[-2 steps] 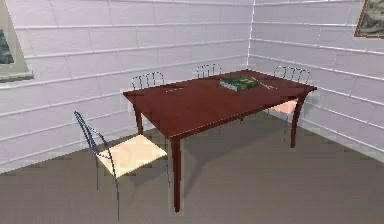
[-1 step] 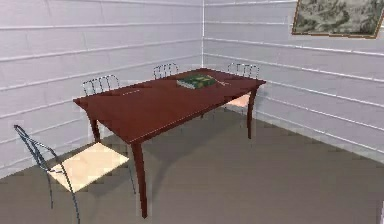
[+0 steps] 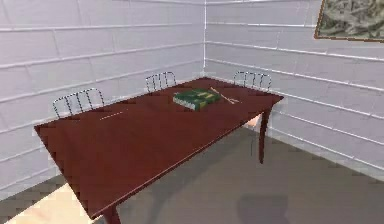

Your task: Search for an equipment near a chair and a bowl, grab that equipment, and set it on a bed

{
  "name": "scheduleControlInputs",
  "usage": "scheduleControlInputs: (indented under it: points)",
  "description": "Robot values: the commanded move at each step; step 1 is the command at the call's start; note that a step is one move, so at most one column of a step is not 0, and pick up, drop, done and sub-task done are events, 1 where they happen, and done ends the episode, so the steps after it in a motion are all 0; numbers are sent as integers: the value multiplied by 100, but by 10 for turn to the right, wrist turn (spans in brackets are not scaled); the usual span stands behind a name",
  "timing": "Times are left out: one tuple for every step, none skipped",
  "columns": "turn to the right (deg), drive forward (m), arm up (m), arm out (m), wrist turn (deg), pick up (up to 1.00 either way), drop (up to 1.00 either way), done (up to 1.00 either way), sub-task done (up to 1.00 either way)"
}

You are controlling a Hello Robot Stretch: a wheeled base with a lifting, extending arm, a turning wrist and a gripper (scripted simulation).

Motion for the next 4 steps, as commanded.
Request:
scheduleControlInputs:
  points:
    - [360,0,0,0,0,0,0,0,0]
    - [0,100,0,0,0,0,0,0,0]
    - [30,0,0,0,0,0,0,0,0]
    - [0,40,0,0,0,0,0,0,0]
